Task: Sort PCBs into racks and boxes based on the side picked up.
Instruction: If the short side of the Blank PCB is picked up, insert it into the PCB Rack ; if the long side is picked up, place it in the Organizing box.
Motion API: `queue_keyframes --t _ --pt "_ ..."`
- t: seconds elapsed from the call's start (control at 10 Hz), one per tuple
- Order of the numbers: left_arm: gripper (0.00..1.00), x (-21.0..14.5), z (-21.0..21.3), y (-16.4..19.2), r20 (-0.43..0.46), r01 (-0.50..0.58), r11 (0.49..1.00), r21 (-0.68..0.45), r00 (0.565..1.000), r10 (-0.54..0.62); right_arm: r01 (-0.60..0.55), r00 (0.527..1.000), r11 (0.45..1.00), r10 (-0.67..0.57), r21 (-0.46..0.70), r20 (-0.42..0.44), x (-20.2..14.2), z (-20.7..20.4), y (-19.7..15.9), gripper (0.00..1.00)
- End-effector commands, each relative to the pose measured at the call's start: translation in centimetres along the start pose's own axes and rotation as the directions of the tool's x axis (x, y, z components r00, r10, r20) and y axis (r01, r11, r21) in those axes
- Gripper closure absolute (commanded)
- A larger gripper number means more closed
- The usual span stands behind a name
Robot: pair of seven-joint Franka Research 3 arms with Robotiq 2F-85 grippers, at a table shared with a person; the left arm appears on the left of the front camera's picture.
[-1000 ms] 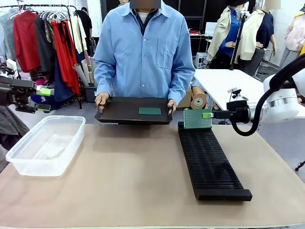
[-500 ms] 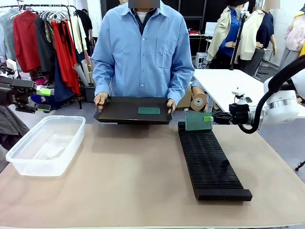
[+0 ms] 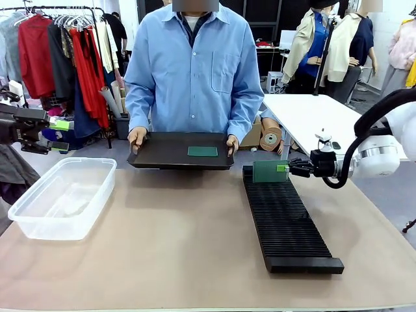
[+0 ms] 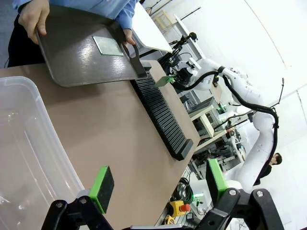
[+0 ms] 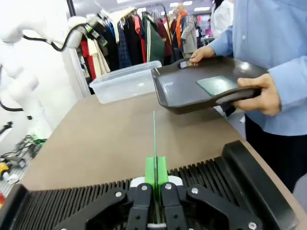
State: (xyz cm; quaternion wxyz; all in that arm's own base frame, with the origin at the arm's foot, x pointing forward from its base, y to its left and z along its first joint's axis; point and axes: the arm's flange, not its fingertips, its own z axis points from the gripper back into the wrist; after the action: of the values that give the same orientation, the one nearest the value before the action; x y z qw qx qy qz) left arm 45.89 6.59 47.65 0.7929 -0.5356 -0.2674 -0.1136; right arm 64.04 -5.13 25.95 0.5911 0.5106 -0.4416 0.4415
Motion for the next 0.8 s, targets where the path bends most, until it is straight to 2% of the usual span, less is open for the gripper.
queue_keyframes --t 0.0,0.3,0.7 --pt "0.0 0.0 0.0 -0.1 0.0 0.0 1.0 -0.003 1.0 0.0 0.01 1.0 1.0 -0.01 0.005 0.024 0.0 0.7 -1.5 1.0" --pt "0.0 0.0 0.0 -0.1 0.0 0.0 1.0 -0.003 1.0 0.0 0.025 0.999 1.0 -0.025 0.013 0.043 -0.8 0.8 -2.1 1.0" --pt "0.0 0.0 0.0 -0.1 0.0 0.0 1.0 -0.003 1.0 0.0 0.008 1.0 1.0 -0.008 0.0 0.009 -1.6 0.9 -1.4 1.0"
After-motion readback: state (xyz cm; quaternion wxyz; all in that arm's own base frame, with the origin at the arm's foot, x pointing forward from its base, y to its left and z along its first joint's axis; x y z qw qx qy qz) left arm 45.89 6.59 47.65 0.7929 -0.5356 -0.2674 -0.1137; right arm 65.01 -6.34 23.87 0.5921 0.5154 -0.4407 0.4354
